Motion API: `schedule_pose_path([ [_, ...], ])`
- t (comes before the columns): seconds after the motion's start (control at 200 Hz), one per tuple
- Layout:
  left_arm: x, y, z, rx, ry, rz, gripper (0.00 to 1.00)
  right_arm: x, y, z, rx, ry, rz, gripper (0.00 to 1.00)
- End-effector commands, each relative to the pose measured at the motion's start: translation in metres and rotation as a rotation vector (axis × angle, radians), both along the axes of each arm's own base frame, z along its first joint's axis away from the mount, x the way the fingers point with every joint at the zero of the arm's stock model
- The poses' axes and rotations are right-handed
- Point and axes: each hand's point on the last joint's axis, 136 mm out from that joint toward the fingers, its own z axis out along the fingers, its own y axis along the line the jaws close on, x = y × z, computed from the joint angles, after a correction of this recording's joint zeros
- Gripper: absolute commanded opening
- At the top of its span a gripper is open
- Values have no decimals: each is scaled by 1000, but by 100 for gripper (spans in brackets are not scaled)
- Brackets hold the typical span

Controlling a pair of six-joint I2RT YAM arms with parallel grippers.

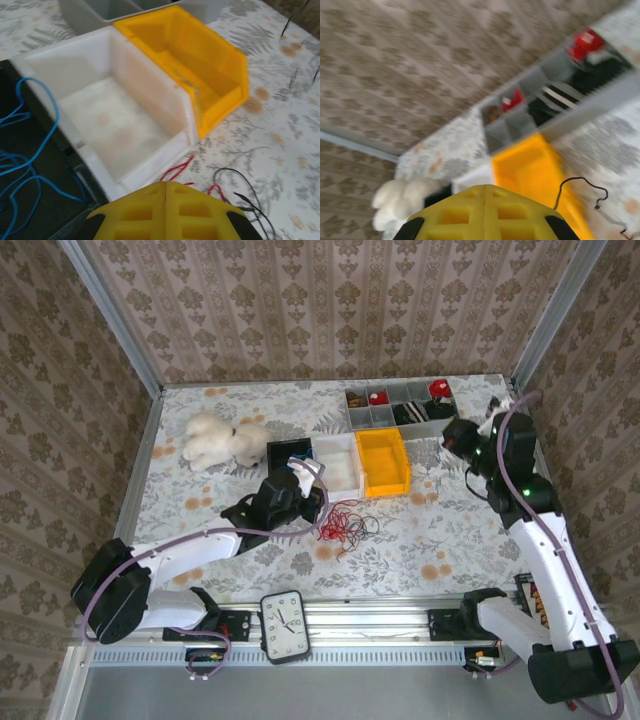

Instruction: Untangle the cables

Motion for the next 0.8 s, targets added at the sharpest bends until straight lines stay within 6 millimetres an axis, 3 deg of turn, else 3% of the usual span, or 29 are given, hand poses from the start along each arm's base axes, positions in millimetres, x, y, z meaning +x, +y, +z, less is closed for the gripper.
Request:
schedule_pose_path([
  [0.0,16,14,-3,-5,13,157,0,28,12,15,-31,-32,21,0],
  [0.18,23,33,-12,41,27,269,0,69,30,16,-50,-25,48,0],
  [0.315,25,38,-12,50,27,291,0,91,41,-8,-118,37,61,0],
  [0.34,24,38,-12,51,25,289,0,99,44,-27,-135,81,65,0],
  [0.59,26,41,-13,59,33,304,0,111,55,-120,-211,296,81,1],
  [0.635,27,40,-15,62,37,303,0,110,55,-133,-222,333,90,10],
  [0.72,28,40,-16,66,47,308,0,104,57,-146,-248,396,105,41],
  [0.795,30,40,-18,77,58,313,0,97,58,-149,-262,402,106,51],
])
